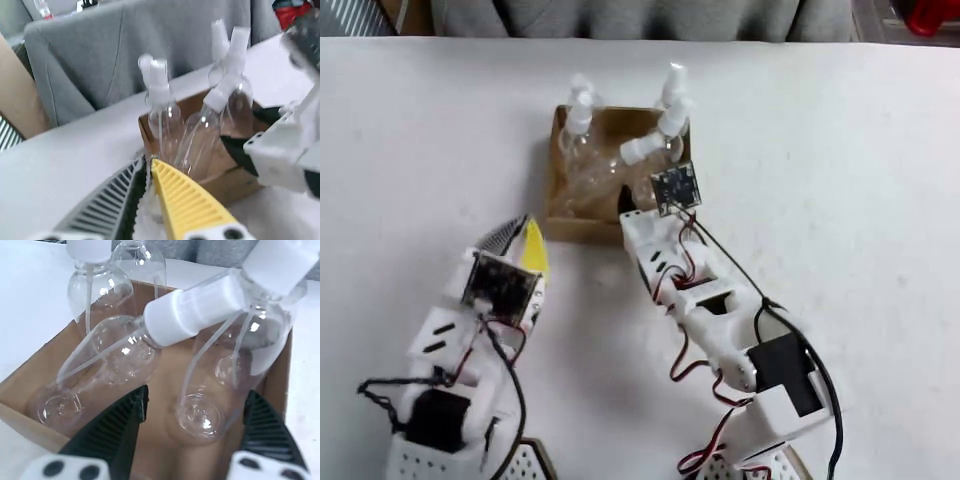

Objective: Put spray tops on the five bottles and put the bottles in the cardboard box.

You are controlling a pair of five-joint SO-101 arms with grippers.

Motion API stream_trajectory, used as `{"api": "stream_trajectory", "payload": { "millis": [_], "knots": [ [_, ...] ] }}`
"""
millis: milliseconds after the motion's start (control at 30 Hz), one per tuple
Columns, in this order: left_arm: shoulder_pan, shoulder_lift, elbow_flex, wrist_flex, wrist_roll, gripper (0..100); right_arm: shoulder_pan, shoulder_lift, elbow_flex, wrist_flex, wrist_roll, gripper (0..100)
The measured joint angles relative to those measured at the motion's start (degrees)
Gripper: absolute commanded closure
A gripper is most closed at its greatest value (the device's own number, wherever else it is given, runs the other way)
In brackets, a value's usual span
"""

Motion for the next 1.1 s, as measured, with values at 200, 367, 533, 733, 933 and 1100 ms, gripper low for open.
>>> {"api": "stream_trajectory", "payload": {
  "millis": [200, 367, 533, 733, 933, 1100],
  "knots": [
    [4.13, 9.05, -14.59, 0.0, 0.35, 98, 0.0, 0.0, 0.0, -0.35, 0.0, 74.1],
    [6.59, 26.99, -30.33, 0.0, 6.33, 98, 0.0, 0.0, 0.0, -0.35, 0.0, 74.1],
    [9.23, 40.35, -38.51, -0.09, 8.0, 97, 0.0, 0.0, 0.0, -0.35, 0.0, 74.1],
    [13.45, 47.3, -39.03, -3.52, 5.71, 81, 0.0, 0.0, 0.0, -0.35, 0.0, 74.2],
    [14.59, 54.24, -38.24, -6.33, -0.44, 78, 0.0, 0.0, 0.0, -0.35, 0.0, 74.2],
    [14.24, 55.91, -32.0, -16.53, -2.9, 78, 0.18, 0.18, 0.09, -0.26, 0.0, 74.2]
  ]
}}
